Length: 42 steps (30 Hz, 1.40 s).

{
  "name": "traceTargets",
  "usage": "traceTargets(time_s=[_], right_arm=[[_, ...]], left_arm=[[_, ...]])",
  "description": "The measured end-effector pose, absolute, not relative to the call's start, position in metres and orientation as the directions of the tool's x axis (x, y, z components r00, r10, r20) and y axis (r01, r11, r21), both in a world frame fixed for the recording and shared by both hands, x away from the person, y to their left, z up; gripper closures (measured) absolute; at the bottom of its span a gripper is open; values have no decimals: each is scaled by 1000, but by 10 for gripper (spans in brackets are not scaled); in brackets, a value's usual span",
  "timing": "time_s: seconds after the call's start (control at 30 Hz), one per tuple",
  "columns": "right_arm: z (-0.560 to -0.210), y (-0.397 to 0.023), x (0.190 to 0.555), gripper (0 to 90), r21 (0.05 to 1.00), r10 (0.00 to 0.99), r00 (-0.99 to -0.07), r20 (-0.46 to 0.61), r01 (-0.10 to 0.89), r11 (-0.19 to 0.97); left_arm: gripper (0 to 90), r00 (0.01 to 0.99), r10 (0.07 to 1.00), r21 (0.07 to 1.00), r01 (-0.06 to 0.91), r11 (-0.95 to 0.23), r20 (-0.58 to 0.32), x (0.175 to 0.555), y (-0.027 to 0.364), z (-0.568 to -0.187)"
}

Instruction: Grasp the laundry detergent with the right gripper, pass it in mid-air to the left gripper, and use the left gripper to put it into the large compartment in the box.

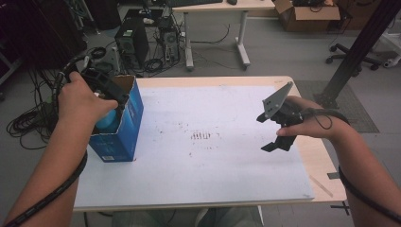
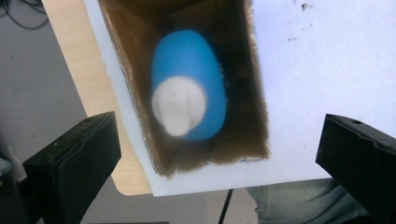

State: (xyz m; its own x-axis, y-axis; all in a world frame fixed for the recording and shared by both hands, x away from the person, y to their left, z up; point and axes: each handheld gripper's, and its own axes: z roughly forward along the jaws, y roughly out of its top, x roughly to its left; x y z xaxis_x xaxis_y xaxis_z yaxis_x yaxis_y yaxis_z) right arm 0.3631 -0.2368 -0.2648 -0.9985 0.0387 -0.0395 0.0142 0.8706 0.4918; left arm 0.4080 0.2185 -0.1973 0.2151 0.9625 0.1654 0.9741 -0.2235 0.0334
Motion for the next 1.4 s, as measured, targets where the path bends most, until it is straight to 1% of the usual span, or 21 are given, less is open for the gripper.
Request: traceTargets(time_s=[0.13, 0.3, 0.37, 0.4, 0.47, 0.53, 0.6, 0.67, 0.73, 0.9, 1.0, 1.03, 1.1, 1.17, 1.27, 1.4], right_arm=[[-263, -237, 362, 29, 490, 37, -998, -41, 12, 872], [-260, -237, 361, 29, 487, 39, -998, -43, 13, 873], [-258, -237, 361, 29, 487, 39, -998, -47, 11, 873], [-257, -237, 361, 29, 486, 39, -998, -47, 11, 874], [-256, -237, 361, 30, 484, 38, -998, -48, 10, 875], [-256, -237, 360, 29, 479, 37, -998, -48, 10, 877], [-256, -236, 360, 29, 470, 38, -998, -47, 11, 883], [-254, -236, 360, 31, 467, 36, -998, -45, 11, 884], [-253, -236, 360, 30, 464, 35, -998, -49, 8, 886], [-253, -236, 359, 30, 459, 35, -998, -50, 8, 888], [-253, -235, 359, 30, 453, 31, -998, -50, 5, 892], [-253, -235, 359, 30, 449, 32, -998, -47, 8, 893], [-253, -234, 360, 30, 445, 26, -998, -49, 2, 896], [-253, -233, 360, 30, 440, 21, -999, -49, -3, 898], [-254, -231, 362, 30, 428, 16, -999, -48, -7, 904], [-255, -226, 364, 31, 404, 7, -999, -44, -11, 915]], left_arm=[[2, 282, 944, 23, 957, -290, 173, 406, 206, -190], [2, 391, 908, 7, 918, -396, 148, 403, 185, -184], [2, 456, 881, -9, 888, -459, 125, 402, 175, -182], [2, 496, 861, 1, 866, -499, 117, 400, 168, -181], [2, 598, 793, 4, 798, -603, 119, 396, 152, -181], [2, 682, 717, -12, 726, -688, 142, 391, 137, -182], [2, 741, 660, -26, 668, -744, 122, 386, 125, -184], [2, 821, 561, -29, 566, -824, 108, 379, 110, -187], [2, 861, 496, -46, 504, -863, 112, 375, 102, -188], [2, 916, 391, -62, 397, -916, 92, 368, 87, -193], [2, 948, 311, -67, 316, -946, 71, 365, 81, -194], [2, 960, 271, -69, 275, -959, 70, 365, 79, -195], [2, 972, 229, -65, 232, -971, 49, 364, 75, -196], [2, 979, 201, -45, 201, -978, 22, 364, 72, -198], [2, 990, 141, -52, 141, -989, -6, 363, 64, -201], [2, 994, 98, -49, 96, -994, -38, 366, 57, -203]])
